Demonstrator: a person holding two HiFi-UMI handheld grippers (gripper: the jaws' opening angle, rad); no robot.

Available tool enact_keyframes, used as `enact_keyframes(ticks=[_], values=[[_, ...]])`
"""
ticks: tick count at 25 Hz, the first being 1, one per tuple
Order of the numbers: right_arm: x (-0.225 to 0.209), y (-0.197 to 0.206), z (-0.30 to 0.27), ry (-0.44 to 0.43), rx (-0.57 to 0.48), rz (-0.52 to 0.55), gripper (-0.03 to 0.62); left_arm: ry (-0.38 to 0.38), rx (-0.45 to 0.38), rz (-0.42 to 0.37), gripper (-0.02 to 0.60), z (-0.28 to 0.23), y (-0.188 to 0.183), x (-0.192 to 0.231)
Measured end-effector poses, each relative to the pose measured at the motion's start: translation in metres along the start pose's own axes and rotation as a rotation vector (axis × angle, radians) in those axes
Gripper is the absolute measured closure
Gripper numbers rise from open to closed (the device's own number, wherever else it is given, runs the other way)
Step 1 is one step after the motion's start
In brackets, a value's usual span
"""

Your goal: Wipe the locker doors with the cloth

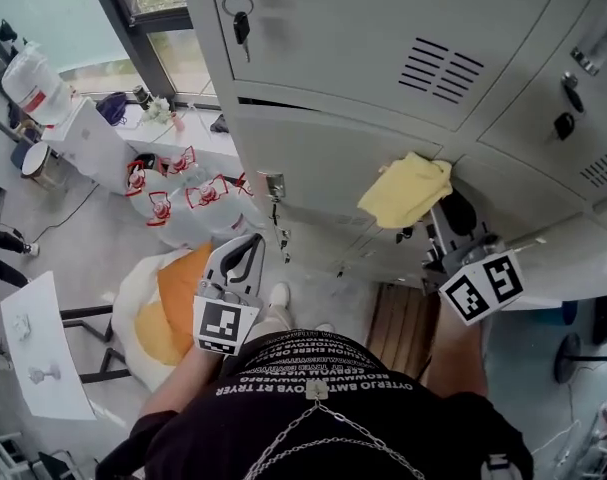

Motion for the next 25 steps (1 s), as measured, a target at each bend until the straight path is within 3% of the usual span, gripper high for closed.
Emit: enact_keyframes(ticks=[12, 18, 22, 25], values=[[0.058, 0.028, -0.05, -0.145, 0.017, -0.042, 0.526, 0.058, -0.062, -0.007, 0.577, -0.014, -0.002, 0.023], [0.103, 0.045, -0.103, -0.26, 0.04, 0.016, 0.526, 0.117, -0.065, -0.012, 0.577, -0.027, 0.003, 0.034], [0.116, 0.058, -0.124, -0.274, 0.077, 0.045, 0.526, 0.204, -0.089, 0.015, 0.576, -0.034, 0.002, 0.038], [0.12, 0.061, -0.132, -0.27, 0.087, 0.067, 0.526, 0.206, -0.097, 0.034, 0.576, -0.039, 0.001, 0.046]])
Point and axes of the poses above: the fingertips, and each gripper's own axes: z backward along the fingers, x to its left, y out of its underside, the point moved 10 cm from there along z, backward along the fingers, and after that the axes turned 9 degrees about -x, right-handed, at the moved point
